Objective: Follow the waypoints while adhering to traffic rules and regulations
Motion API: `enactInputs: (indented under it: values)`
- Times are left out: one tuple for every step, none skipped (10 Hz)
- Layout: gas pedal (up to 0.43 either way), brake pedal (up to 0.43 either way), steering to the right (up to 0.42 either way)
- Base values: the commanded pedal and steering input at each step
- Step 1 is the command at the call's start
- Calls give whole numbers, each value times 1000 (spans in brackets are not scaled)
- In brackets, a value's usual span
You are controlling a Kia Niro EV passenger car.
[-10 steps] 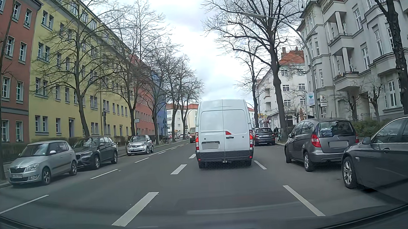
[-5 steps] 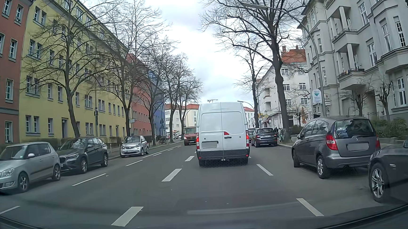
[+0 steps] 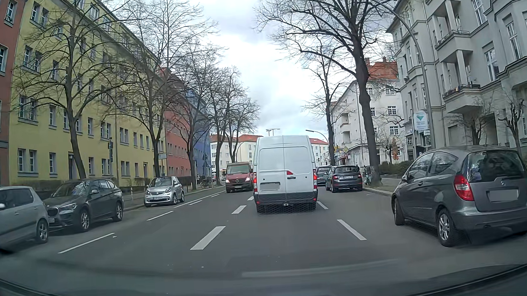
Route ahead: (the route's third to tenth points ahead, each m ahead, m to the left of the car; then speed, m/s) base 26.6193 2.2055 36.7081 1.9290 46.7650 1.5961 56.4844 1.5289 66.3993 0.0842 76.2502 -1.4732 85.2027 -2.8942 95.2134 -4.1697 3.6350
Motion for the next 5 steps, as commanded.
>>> enactInputs:
  values:
    - [209,37,12]
    - [209,37,12]
    - [209,37,12]
    - [209,37,11]
    - [209,37,11]
